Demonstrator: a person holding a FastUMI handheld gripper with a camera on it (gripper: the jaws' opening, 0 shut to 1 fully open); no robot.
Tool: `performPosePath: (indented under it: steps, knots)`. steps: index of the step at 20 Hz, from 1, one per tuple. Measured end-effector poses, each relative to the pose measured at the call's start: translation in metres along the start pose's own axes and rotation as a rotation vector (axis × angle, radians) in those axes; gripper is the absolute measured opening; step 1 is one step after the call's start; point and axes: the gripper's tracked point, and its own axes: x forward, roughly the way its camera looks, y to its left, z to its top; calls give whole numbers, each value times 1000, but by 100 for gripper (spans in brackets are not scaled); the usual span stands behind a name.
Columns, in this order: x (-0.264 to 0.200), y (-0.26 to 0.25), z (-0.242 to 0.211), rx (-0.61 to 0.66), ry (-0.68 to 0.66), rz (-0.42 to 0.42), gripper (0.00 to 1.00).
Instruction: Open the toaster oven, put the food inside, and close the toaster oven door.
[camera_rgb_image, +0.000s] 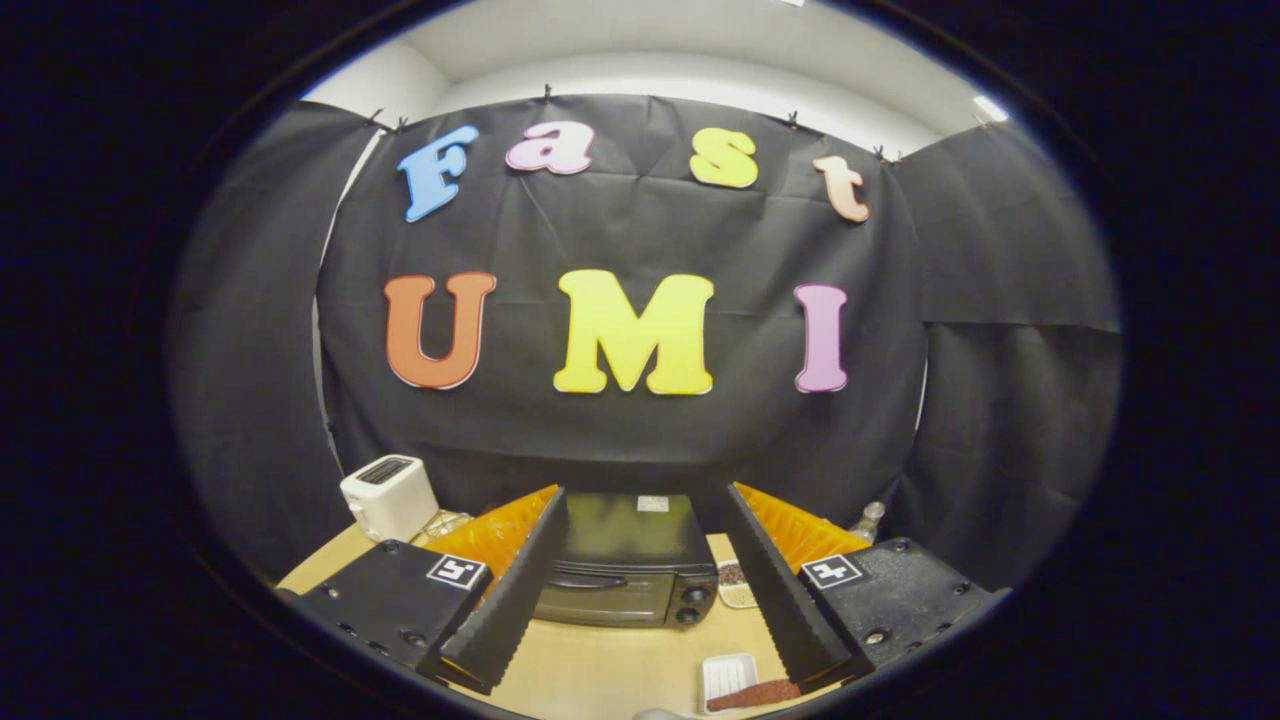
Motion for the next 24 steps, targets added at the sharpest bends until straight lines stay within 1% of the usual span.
performPosePath:
  steps: [4,8,10,13,15,19,22,24]
  knots:
    - [50,43,-46,16,85,55,100]
    - [93,69,-97,45,190,77,99]
    - [109,70,-116,16,235,63,99]
    - [126,65,-137,12,280,30,100]
    - [132,57,-150,-8,314,-12,100]
    - [129,55,-151,-2,311,-32,100]
    - [125,57,-156,5,323,-21,100]
    - [111,57,-161,34,336,-11,100]
